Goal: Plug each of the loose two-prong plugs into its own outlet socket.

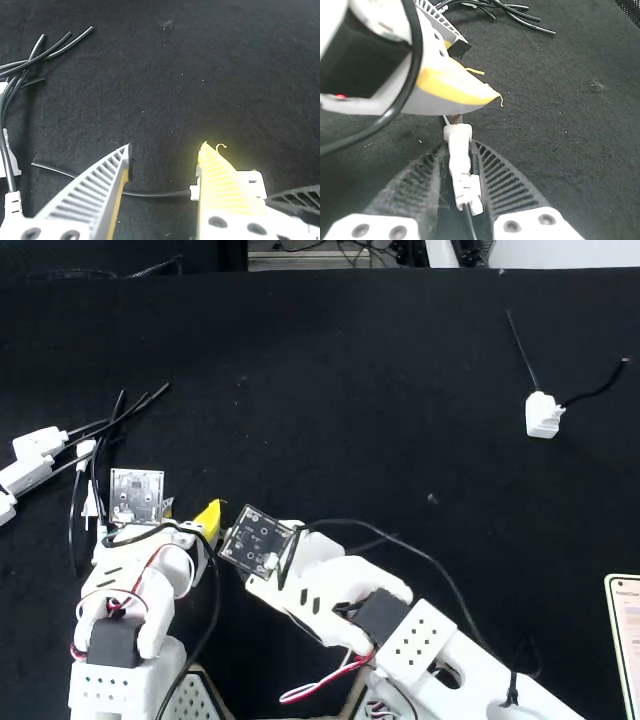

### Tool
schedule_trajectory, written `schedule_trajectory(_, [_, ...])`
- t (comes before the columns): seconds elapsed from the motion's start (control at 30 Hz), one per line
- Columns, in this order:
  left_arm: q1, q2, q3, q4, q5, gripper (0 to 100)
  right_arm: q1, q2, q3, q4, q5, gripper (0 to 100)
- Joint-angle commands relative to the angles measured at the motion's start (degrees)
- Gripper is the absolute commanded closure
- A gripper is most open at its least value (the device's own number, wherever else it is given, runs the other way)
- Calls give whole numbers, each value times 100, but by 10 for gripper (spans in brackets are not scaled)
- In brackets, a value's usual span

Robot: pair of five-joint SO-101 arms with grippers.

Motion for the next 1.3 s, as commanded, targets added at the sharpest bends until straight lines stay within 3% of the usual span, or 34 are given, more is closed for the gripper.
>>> schedule_trajectory(0.0, [13,18,4,26,-88,777,132,-242,-374,0,-44,988])
schedule_trajectory(0.6, [13,18,-22,18,-88,777,141,-989,-163,281,-53,988])
schedule_trajectory(0.73, [-4,18,-22,26,-88,779,413,-989,-145,290,-53,988])
schedule_trajectory(0.97, [-936,53,-163,-105,290,778,1090,-971,-207,431,-774,988])
schedule_trajectory(1.07, [-1262,62,-154,-246,440,776,1108,-637,-611,967,-809,988])
schedule_trajectory(1.27, [-1288,387,-207,-299,431,776,1090,1200,-1684,1538,-905,988])
